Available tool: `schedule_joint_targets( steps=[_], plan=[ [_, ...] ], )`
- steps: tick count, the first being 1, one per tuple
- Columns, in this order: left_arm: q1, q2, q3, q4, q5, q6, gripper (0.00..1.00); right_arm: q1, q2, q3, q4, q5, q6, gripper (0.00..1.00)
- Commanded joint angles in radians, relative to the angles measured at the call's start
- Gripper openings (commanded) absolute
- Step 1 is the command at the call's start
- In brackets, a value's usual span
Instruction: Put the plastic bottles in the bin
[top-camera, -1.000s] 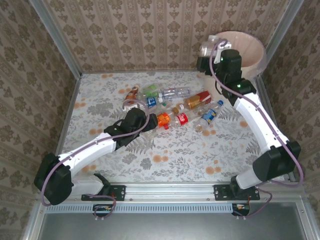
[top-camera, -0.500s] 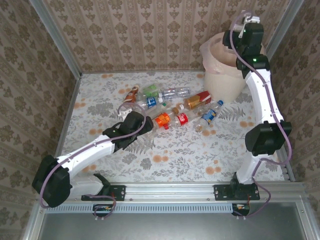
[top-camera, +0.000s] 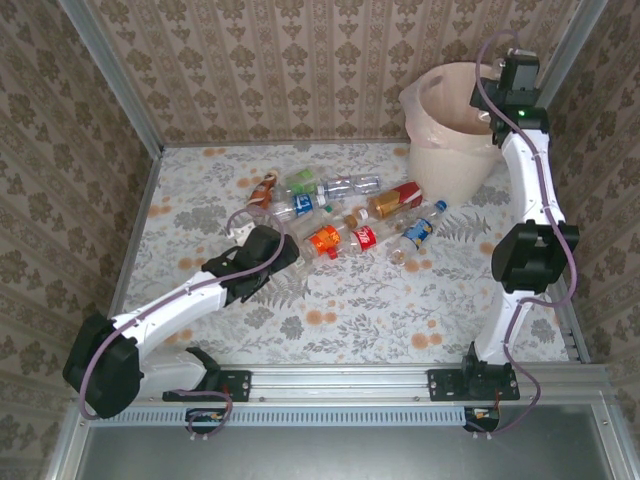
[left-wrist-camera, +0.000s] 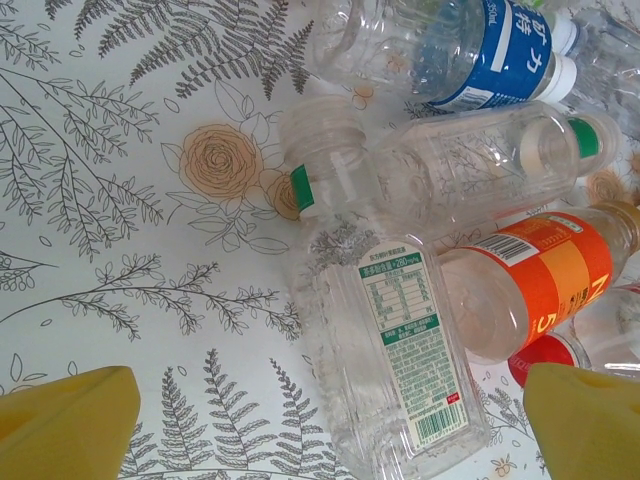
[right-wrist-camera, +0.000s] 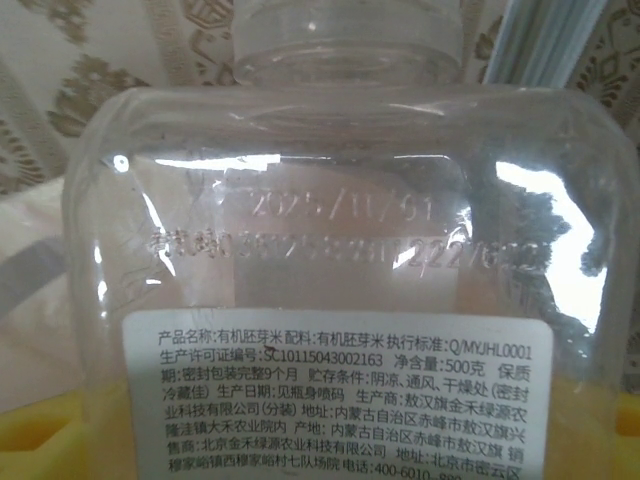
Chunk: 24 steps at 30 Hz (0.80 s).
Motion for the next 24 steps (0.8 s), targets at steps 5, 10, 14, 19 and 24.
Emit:
schedule_joint_targets(
  steps=[5,10,14,19,24],
  plan=[
    [0.018,-0.017,-0.017,-0.041,-0.024,-0.041,1.0,-0.003,0.027,0.038,0.014,0.133,-0.027,0.95],
    [0.033,-0.01,-0.027,-0.028,-0.008,-0.052,1.0,-0.003,0.01,0.037,0.009,0.18,-0.04,1.0],
    [0.037,-0.002,-0.024,-0.027,0.0,-0.051,1.0,-0.003,-0.03,0.015,0.006,0.156,-0.043,1.0],
    [0.054,0.0,-0.025,-0.012,0.014,-0.039,1.0,-0.003,-0.143,-0.086,0.034,0.053,-0.047,1.0],
    [0.086,0.006,-0.03,0.028,0.044,-0.025,1.0,-0.001,-0.244,-0.146,0.043,-0.024,-0.05,1.0]
  ],
)
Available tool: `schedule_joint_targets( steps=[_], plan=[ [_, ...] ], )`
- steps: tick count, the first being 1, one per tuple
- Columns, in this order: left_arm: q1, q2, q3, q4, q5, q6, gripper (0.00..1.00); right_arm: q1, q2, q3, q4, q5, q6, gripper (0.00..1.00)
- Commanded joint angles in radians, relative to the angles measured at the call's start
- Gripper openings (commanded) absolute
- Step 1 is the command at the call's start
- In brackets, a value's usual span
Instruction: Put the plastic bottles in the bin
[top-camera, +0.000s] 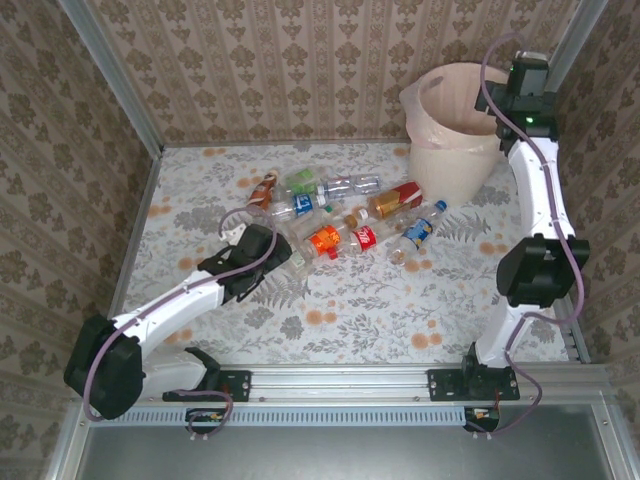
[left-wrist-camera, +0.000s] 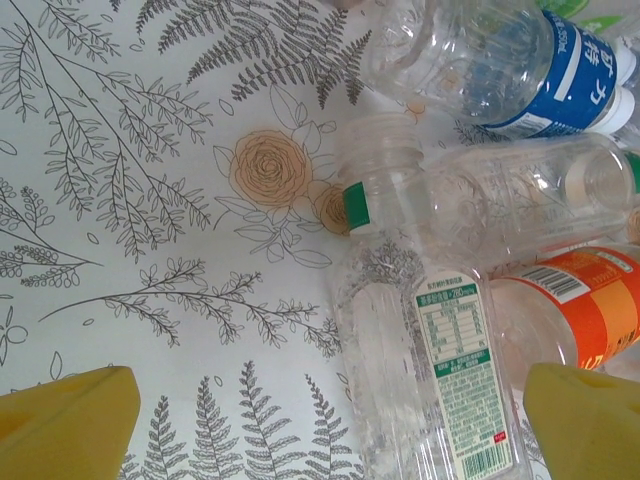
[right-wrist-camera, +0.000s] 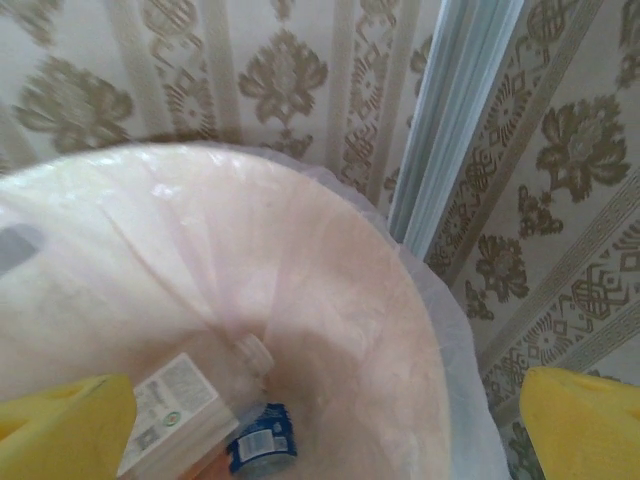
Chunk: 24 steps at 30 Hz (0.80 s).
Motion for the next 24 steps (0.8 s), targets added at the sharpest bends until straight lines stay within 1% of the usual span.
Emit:
schedule_joint_targets(
  steps=[1,5,7,13,19,24],
  plan=[
    [0.023,0.009,-0.008,0.036,0.028,0.011,1.0,0.002,-0.117,-0.038,0.041,-0.088,-0.009,1.0],
    [0.043,0.038,0.011,0.055,0.048,0.022,1.0,0.008,-0.207,-0.12,0.059,-0.195,-0.003,1.0],
    [0.053,0.064,0.027,0.059,0.06,0.029,1.0,0.017,-0.267,-0.19,0.086,-0.249,0.016,1.0],
    [0.07,0.16,0.098,0.048,0.124,0.043,1.0,0.064,-0.473,-0.479,0.237,-0.407,0.094,1.0],
    [0.07,0.235,0.159,0.041,0.166,0.065,1.0,0.162,-0.657,-0.715,0.289,-0.446,0.077,1.0],
    [0.064,0.271,0.181,0.025,0.141,0.036,1.0,0.255,-0.777,-0.859,0.286,-0.45,0.03,1.0]
  ],
)
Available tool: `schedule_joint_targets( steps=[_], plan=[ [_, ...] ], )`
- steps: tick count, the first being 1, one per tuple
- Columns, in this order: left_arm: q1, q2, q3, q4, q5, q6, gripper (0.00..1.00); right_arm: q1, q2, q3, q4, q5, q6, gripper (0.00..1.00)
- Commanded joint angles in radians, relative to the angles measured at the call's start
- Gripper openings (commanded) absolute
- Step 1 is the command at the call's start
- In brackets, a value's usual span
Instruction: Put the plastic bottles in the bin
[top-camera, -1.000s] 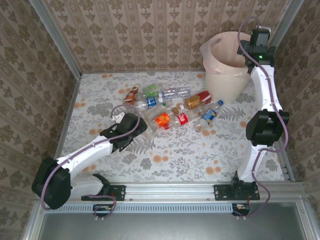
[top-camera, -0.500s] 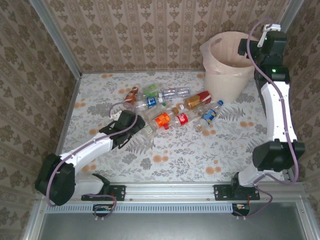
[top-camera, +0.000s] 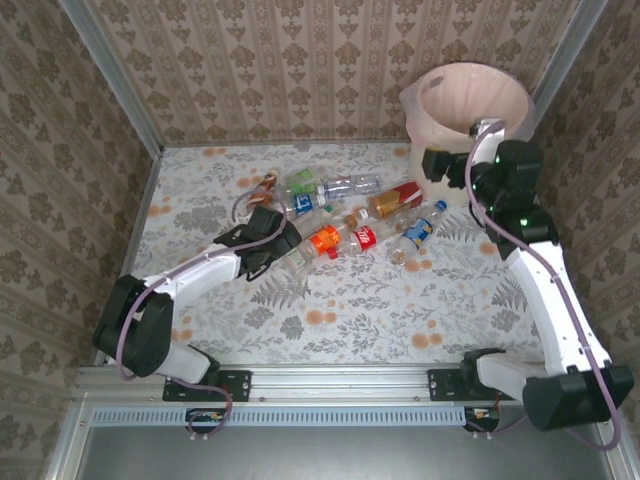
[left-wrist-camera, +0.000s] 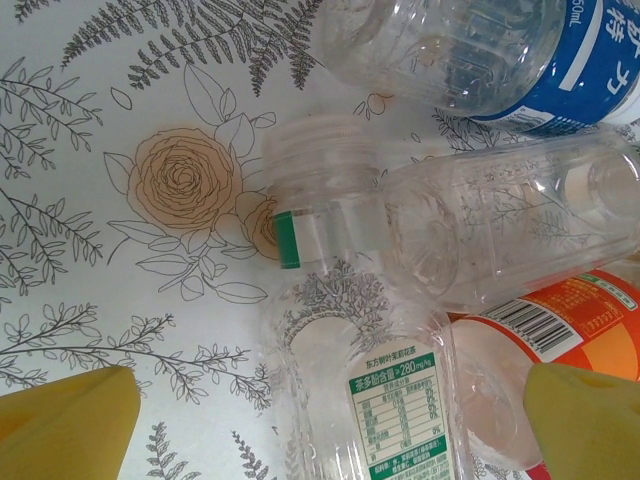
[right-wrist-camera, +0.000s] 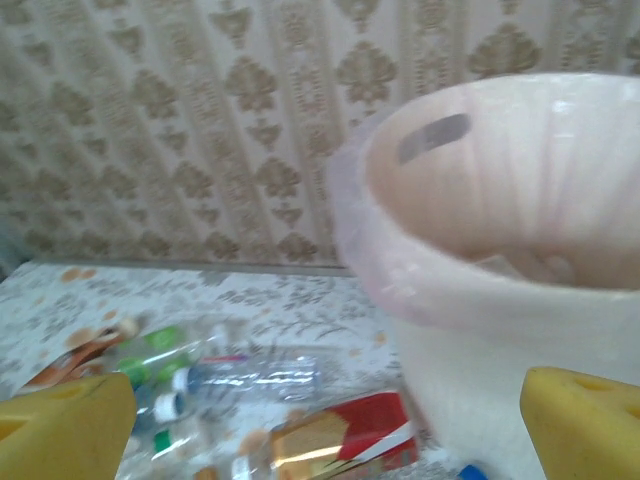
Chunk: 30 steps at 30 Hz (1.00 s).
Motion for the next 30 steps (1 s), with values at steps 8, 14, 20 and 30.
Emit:
schedule_joint_targets(
  steps=[8,14,20,30],
  plan=[
    [-0.024,0.11,0.103,-0.035,-0.005,0.029,1.0,0.117,-0.135,-0.172,0.045,-0.038,-0.001,1.0],
    [-0.029,0.178,0.148,-0.05,-0.006,0.065,0.94,0.141,-0.132,-0.176,0.037,-0.022,-0.01,1.0],
    [-0.032,0.205,0.13,-0.043,-0.009,0.05,0.76,0.146,-0.138,-0.18,0.029,-0.011,-0.025,1.0],
    [-0.024,0.261,0.127,-0.033,-0.005,0.053,0.65,0.155,-0.112,-0.184,0.036,-0.014,-0.026,1.0]
  ],
)
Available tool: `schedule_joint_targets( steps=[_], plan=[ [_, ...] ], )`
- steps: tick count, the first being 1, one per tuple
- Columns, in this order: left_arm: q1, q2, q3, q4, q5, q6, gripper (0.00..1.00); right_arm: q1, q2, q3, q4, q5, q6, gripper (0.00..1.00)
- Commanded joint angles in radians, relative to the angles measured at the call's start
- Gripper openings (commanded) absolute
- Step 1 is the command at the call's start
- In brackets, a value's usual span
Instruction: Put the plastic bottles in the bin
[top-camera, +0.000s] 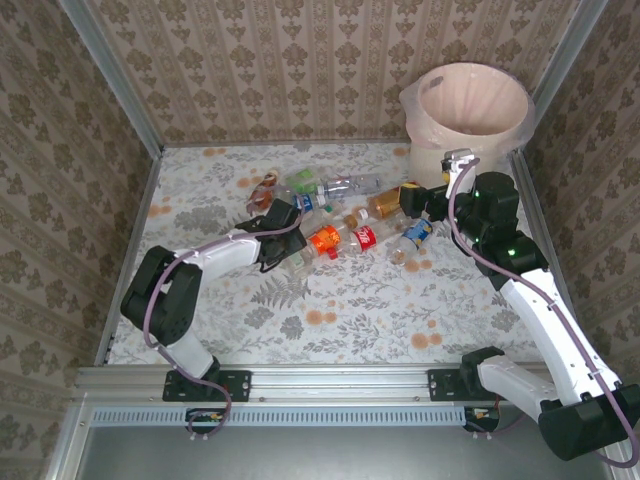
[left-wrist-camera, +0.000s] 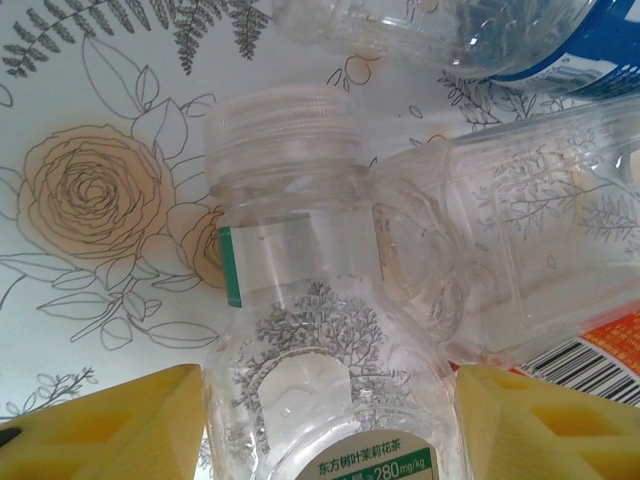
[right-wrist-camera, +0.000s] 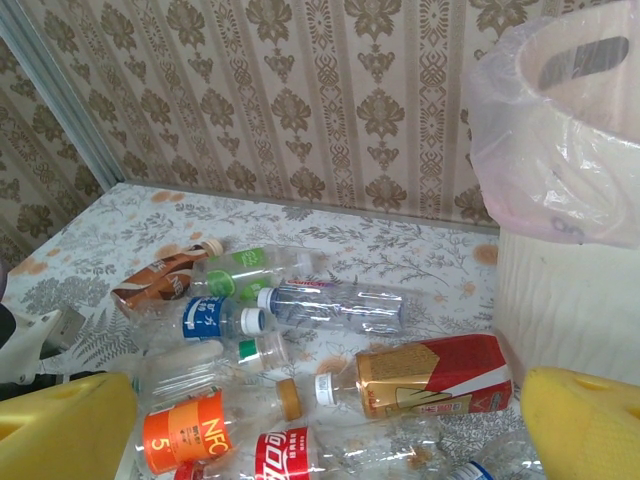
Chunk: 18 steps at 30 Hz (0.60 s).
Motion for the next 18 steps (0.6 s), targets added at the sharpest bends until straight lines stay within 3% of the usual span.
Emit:
schedule_joint_targets(
  steps=[1,9,18],
  plan=[
    [0.002,0.057,0.004,-0.017,0.005,0.009,0.65,0.01,0.011,-0.011,0.021,0.007,-0.016,1.0],
    [0.001,0.095,0.009,-0.015,0.032,0.004,0.61,0.025,0.028,-0.011,0.023,0.002,-0.015,1.0],
    [-0.028,-0.088,-0.065,0.003,-0.057,0.037,0.55,0.041,0.048,-0.01,0.031,0.001,-0.008,1.0]
  ],
)
